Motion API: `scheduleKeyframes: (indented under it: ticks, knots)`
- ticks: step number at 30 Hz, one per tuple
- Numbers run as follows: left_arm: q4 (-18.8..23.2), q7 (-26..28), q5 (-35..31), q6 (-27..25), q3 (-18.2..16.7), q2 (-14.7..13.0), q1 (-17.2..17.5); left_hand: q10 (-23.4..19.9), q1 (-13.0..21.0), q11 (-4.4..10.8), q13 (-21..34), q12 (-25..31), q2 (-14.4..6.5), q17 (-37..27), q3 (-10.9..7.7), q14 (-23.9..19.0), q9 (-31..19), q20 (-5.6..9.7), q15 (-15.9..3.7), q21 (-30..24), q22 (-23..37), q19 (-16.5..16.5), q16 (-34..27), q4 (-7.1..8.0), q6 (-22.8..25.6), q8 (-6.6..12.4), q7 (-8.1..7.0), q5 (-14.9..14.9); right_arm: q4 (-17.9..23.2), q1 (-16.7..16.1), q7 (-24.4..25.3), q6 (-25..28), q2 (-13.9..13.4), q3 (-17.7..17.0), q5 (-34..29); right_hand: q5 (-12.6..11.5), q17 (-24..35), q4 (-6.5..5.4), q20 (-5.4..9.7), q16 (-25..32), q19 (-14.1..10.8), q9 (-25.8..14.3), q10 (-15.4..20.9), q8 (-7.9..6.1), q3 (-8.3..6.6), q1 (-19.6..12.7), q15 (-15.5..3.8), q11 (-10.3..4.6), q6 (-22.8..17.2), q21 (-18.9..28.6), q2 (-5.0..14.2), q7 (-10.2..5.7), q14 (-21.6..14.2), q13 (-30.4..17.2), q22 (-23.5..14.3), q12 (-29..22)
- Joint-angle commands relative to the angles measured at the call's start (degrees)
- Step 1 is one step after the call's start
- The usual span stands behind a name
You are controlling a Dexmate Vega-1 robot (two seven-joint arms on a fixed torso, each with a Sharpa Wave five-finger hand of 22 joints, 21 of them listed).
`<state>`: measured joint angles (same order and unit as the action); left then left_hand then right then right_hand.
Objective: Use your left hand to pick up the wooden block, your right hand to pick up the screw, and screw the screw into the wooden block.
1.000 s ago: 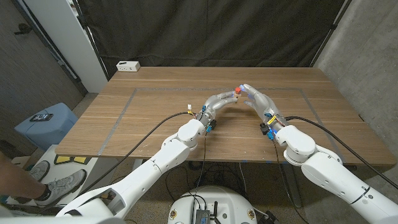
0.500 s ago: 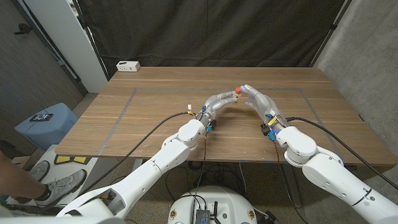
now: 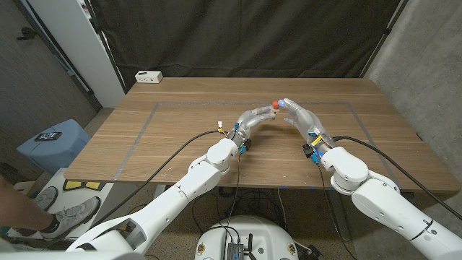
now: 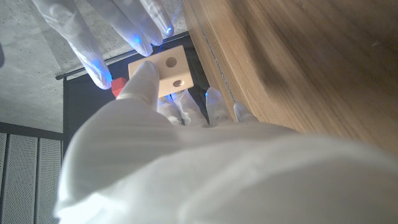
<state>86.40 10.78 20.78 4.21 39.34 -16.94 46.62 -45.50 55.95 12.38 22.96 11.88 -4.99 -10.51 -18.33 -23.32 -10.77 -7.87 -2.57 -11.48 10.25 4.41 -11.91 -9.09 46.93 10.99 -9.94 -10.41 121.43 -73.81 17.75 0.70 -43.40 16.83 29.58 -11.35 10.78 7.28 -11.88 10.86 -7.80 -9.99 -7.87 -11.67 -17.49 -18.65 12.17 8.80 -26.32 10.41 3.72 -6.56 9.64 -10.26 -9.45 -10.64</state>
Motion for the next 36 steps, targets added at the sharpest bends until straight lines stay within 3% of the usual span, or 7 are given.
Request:
scheduleKeyframes:
  ticks: [1,17,36]
  knots:
    - [0.0,0.4,0.0,-0.4,0.0,0.1,0.0,-0.7,0.0,-0.11,0.3,0.4,-0.4,-0.1,-0.10,-0.3,-0.1,-0.17,-3.24,-0.3,0.2,0.1,-0.4,0.23,0.9,0.45,0.49,-0.4,0.8,-0.4,-0.8,0.0,-0.5,0.1,-0.2,-0.3,0.2,0.21,-0.06,0.4,-0.4,-0.3,0.5,-0.36,-0.14,0.0,0.17,0.25,-1.1,0.5,0.65,0.13,0.1,-0.1,-0.2,-0.5]
    - [0.5,0.4,-0.1,-0.4,0.0,-0.2,0.1,-0.7,0.0,-0.17,0.3,0.3,-0.4,-0.1,-0.07,-0.3,-0.1,-0.26,-3.19,-0.3,0.2,0.2,-0.4,0.23,0.9,0.41,0.50,-0.4,0.9,-0.8,-0.1,-0.9,0.0,-0.3,-0.7,-0.3,0.2,0.43,-0.06,0.5,-0.7,-0.3,0.8,-0.20,-0.31,-0.2,0.12,-0.03,-1.6,0.5,0.84,-0.07,-0.1,-0.1,-0.2,-0.6]
    - [0.9,0.6,-0.1,-0.5,-0.1,-0.3,0.3,-0.7,0.0,-0.15,0.3,0.4,-0.4,-0.2,-0.04,-0.4,-0.1,-0.21,-3.22,-0.3,0.2,0.2,-0.4,0.26,0.9,0.43,0.49,-0.4,-0.7,-0.1,-0.2,-1.5,0.4,-1.0,-1.1,-0.3,0.2,0.74,-0.14,0.4,-0.9,-0.3,0.6,1.19,-0.45,-0.3,0.18,-0.37,1.1,0.4,0.86,-0.77,-0.1,-0.1,-0.1,-0.4]
